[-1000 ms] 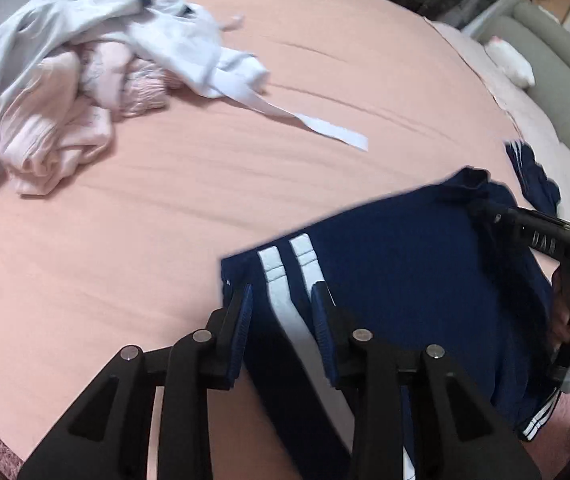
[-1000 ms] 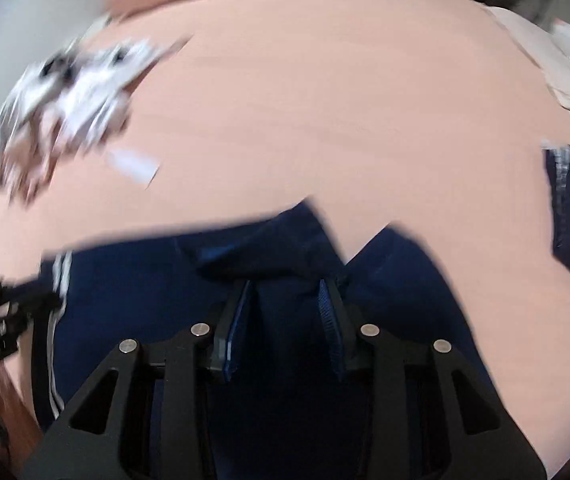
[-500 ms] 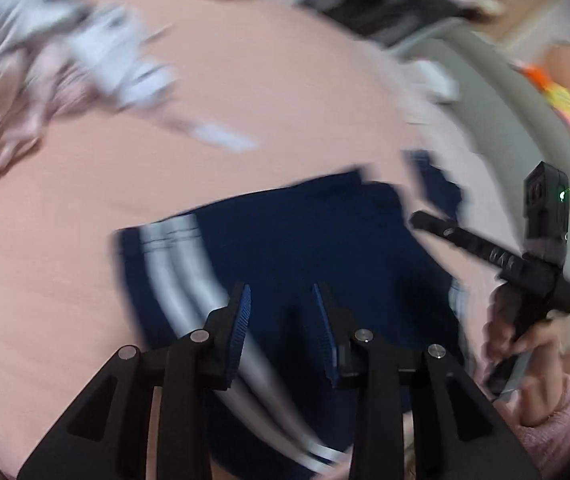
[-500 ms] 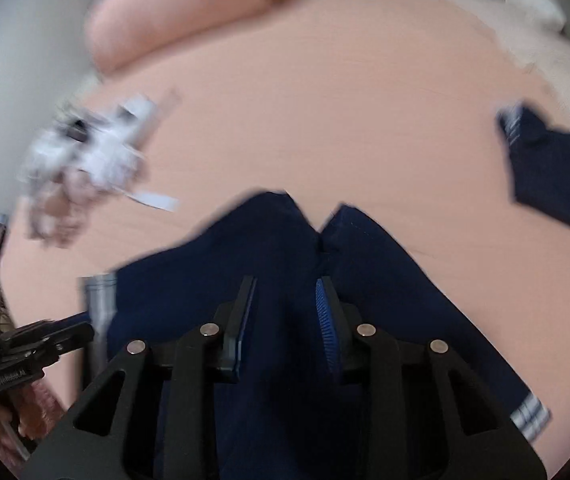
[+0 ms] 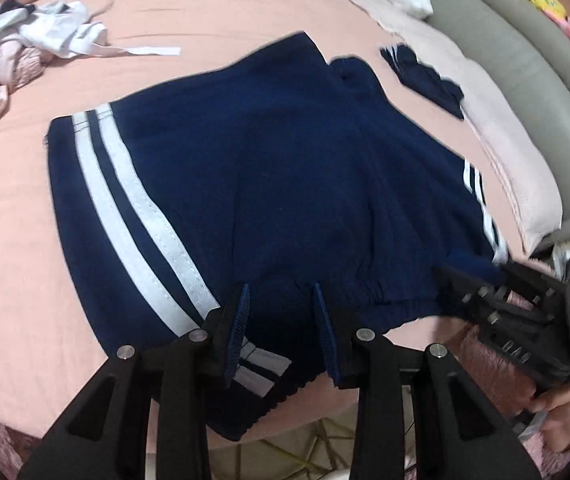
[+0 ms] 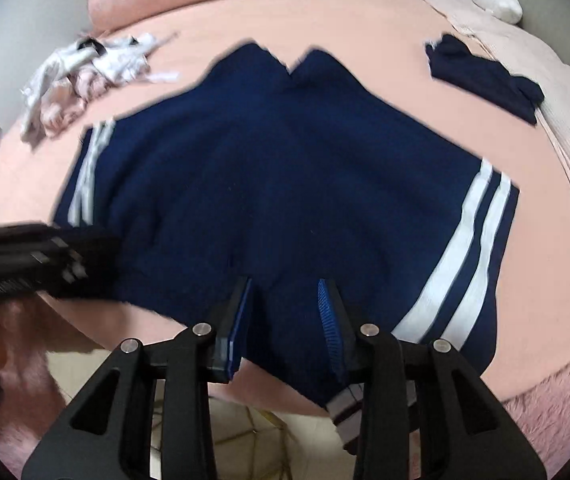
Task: Fold clothes
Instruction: 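Pull the shorts hems toward the bed edge with both grippers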
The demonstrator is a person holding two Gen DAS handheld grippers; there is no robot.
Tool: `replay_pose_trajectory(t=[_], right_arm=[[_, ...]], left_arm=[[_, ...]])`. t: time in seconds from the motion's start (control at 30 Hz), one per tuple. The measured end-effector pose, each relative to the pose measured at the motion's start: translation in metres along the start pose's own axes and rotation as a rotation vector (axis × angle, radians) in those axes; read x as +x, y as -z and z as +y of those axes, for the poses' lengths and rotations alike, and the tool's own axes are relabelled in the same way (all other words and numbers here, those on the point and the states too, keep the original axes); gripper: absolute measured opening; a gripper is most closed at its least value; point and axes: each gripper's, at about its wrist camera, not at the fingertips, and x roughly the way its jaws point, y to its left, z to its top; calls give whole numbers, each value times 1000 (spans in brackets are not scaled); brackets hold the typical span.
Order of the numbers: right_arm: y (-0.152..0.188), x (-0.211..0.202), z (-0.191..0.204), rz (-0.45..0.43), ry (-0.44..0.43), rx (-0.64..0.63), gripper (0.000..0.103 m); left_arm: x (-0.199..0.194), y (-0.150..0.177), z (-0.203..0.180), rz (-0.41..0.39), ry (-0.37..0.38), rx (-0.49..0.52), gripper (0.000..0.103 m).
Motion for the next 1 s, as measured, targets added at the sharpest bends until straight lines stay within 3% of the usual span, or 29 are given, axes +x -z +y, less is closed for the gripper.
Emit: replay_pose_trajectory(t=[0.1, 0.17, 0.27, 0.47, 0.57, 0.6, 0.63, 0.67, 0.73, 0.8, 0.83, 0.9, 1.0], right_arm=[[-1, -7, -4, -36, -13, 20, 34], [-3, -8, -1, -55, 10, 5, 34], [0, 1, -4, -4, 32, -13, 33], [8, -21, -8, -45, -65, -10, 35], [8, -18, 1, -29, -54, -40, 38], [8, -17, 3, -19, -58, -37, 41], [7, -14, 3, -9, -62, -31, 42], [7, -11, 4, -1, -59, -33, 43], [10, -11, 5, -3, -37, -50, 40], [13, -12, 6, -9, -11, -72, 22], [14, -13, 3, -11, -14, -63, 21], [16, -14, -9, -14, -50, -8, 11], [18, -19, -15, -12, -71, 12, 10]], left_arm=[[-12, 13, -10, -39, -21, 71, 35], [-7, 17, -15, -17, -31, 91, 35], [-11, 25, -17, -4, -37, 118, 35], [-18, 31, -32, -50, -9, 197, 35], [-9, 29, -34, -43, -36, 210, 34], [-7, 28, -35, -42, -49, 213, 32], [-6, 28, -35, -48, -61, 215, 23], [-5, 29, -35, -56, -74, 217, 22], [-9, 34, -33, -72, -85, 219, 17], [-16, 39, -29, -82, -67, 212, 9], [-18, 38, -29, -82, -51, 203, 0], [-18, 40, -27, -83, -43, 200, 0], [-16, 42, -21, -84, -17, 180, 0]])
